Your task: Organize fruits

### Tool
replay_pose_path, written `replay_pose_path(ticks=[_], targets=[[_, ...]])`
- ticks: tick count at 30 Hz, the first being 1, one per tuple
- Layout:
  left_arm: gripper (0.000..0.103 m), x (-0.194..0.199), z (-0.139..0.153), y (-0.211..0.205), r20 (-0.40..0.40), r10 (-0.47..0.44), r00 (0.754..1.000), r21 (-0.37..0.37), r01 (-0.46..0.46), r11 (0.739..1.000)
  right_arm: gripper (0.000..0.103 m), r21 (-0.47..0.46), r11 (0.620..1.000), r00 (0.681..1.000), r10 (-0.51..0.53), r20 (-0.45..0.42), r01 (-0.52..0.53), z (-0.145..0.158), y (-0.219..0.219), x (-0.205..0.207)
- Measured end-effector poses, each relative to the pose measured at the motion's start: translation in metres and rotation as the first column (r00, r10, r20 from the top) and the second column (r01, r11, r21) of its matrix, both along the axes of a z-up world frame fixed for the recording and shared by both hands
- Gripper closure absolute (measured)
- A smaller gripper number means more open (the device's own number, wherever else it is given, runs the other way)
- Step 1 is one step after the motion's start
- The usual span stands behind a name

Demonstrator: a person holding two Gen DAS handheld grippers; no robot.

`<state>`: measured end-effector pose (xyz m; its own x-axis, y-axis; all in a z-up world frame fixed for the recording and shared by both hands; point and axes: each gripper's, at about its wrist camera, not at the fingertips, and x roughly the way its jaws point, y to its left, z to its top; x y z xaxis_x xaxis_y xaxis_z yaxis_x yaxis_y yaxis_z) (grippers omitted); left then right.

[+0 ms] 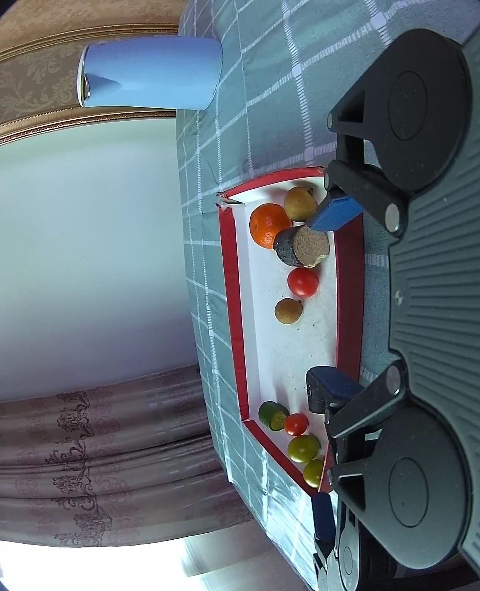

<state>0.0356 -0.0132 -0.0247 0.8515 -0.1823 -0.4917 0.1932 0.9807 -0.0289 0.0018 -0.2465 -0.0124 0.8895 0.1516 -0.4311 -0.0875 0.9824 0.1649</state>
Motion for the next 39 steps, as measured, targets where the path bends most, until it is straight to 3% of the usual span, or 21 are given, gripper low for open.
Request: replay_pose_path(ticks=[39], targets=[[0.0,-0.0051,0.0014,0.0028,0.033,0.029,0.999,0.007,-0.029,1.0,0.022,-0.03,0.999,1.0,-0.021,-0.017,0.021,-0.0036,0.0015,0.0004]])
